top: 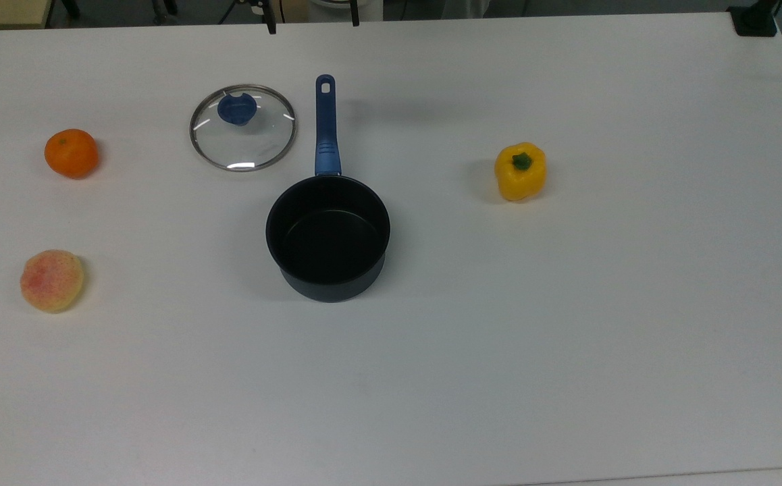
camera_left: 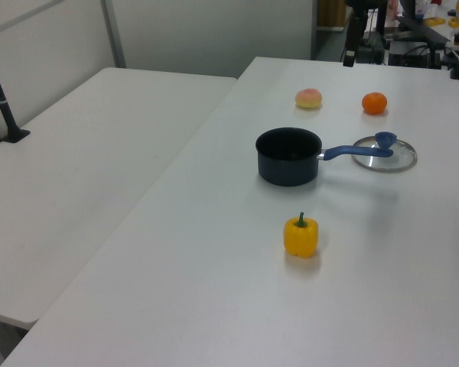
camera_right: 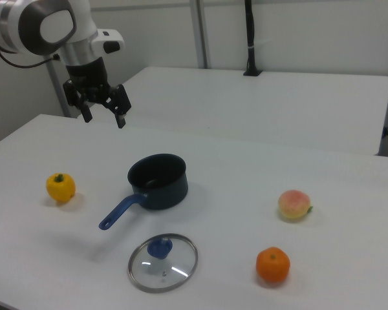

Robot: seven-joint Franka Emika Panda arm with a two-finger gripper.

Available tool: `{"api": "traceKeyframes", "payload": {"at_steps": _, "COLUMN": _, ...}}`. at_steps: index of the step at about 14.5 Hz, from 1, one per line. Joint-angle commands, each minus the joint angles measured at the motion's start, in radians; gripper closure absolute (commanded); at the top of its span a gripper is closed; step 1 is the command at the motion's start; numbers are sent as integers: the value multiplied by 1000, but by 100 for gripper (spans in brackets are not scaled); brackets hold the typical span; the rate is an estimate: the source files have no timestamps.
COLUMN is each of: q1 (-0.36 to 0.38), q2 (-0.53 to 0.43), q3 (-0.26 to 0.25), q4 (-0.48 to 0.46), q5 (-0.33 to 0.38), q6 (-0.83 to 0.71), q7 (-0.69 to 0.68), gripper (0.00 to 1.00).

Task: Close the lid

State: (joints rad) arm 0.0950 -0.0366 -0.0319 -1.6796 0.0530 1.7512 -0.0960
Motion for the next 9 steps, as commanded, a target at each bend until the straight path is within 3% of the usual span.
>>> {"api": "traceKeyframes", "payload": {"at_steps": 1, "q1": 5, "q2": -14, "q3": -5, "q4": -9, "q5": -13, "q6": -76, "q7": -22, "gripper": 0}}
{"api": "traceKeyframes", "payload": {"at_steps": 9, "q1": 6, "q2": -9, "q3": -5, "q4": -5, "q5": -36, "q6": -85, "q7": -24, "gripper": 0}}
